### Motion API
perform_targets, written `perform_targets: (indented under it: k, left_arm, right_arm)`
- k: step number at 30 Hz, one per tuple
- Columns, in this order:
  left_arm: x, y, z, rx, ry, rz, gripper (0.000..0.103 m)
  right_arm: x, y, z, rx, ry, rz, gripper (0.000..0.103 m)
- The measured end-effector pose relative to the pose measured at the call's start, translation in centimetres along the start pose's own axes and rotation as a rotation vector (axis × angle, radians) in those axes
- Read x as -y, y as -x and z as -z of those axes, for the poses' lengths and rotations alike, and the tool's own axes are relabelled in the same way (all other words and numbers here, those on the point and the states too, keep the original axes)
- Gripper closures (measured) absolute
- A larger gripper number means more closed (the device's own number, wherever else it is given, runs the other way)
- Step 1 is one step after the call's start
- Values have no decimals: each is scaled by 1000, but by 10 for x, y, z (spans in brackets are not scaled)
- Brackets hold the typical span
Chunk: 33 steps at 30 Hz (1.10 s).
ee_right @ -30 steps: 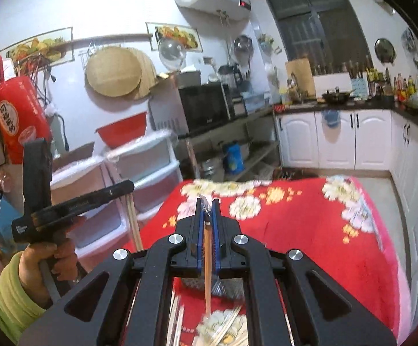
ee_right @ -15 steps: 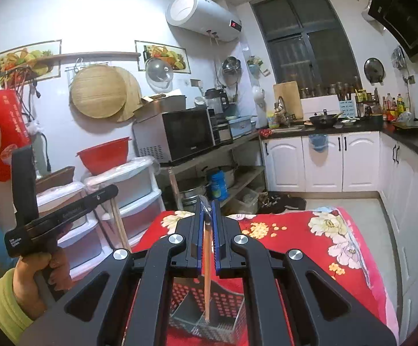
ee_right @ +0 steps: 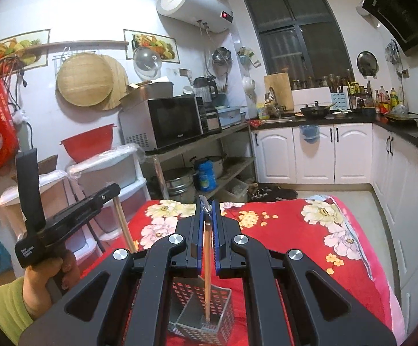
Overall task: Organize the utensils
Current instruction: 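Lift both held chopstick packs and carry them above the grey caddy, then open both tools to drop the chopsticks into the caddy slots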
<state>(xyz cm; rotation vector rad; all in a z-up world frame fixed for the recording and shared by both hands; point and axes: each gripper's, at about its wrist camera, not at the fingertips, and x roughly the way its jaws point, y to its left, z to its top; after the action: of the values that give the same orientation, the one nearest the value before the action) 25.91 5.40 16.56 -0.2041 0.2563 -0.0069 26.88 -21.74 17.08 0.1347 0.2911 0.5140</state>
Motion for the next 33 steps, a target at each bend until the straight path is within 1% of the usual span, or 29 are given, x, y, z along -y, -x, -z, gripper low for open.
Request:
perform_targets:
  k: [4,11,16,23,27,29,31,33]
  left_arm:
    - [-5,-6,11,-2,8,0,102]
    - [-6,-7,10,-7,12,-4,102]
    - [-19,-13,24,-28,46,5,102]
    - [-27,-11,37,-67,53,20,101]
    - [-31,-4,45,-88,64,19,93]
    - [-37,-1,47,-98,74,20,89]
    - [-39,3,49,-107,81,20,82]
    - [-42,7,51,-115,90,20,79]
  right_arm:
    - [5,-9,10,-15,-12,8,97]
    - [7,-24,27,-36,-27,7,97]
    - [6,-30,36,-54,-34,0,97]
    - [6,-30,43,-77,-33,7,97]
    - [10,-28,46,-94,-39,17,94]
    - [13,-26,48,-99,-49,23,84]
    - [14,-23,49,-102,-56,25,82]
    - [16,-18,51,-103,-57,28,78]
